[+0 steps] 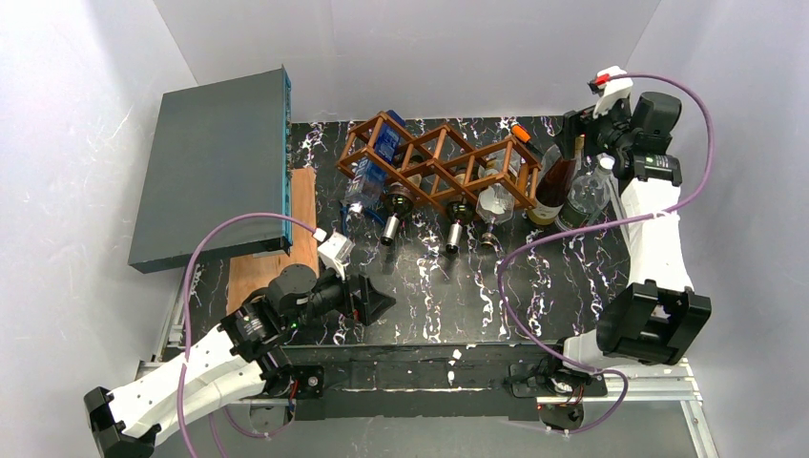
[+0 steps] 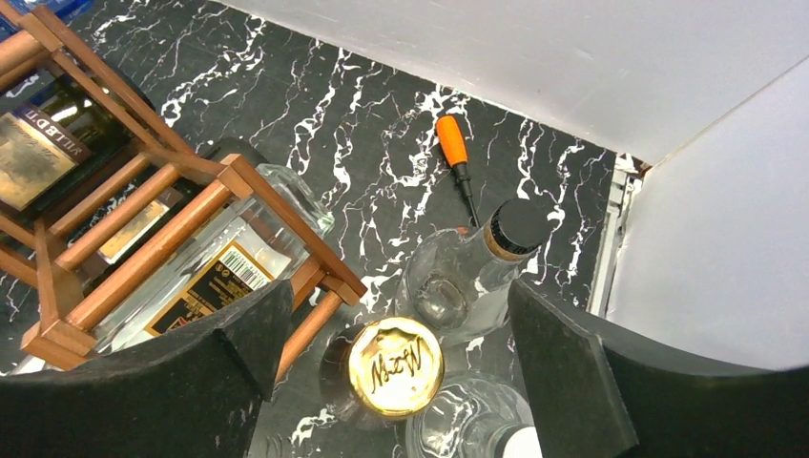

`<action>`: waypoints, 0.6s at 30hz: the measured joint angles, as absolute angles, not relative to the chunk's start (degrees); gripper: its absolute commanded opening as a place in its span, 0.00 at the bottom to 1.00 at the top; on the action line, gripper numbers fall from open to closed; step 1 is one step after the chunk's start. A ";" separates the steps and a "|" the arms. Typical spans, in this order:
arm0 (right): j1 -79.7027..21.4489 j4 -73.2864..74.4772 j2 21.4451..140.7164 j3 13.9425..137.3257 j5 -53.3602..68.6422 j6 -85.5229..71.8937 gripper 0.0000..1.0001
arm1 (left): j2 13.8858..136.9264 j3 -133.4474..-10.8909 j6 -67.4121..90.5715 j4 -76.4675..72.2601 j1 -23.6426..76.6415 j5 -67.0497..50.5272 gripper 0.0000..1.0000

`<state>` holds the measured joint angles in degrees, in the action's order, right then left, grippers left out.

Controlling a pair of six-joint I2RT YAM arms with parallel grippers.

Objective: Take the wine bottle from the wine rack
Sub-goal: Move the wine bottle to the center of the board, then pick up the wine bottle from the wine rack.

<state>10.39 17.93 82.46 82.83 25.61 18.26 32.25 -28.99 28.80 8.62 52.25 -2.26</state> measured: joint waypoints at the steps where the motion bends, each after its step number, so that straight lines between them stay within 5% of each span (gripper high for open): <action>1: 10.39 18.17 82.06 82.91 25.61 18.13 0.98 | 32.25 -29.04 28.80 8.64 52.25 -2.26 0.98; 18: 10.81 30.72 69.73 87.24 33.71 19.84 0.98 | 39.18 -38.50 27.99 14.04 52.25 -2.00 0.98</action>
<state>10.81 30.72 69.73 87.24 33.71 19.84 39.18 -38.50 27.99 14.04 52.25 -2.00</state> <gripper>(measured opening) 0.983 0.983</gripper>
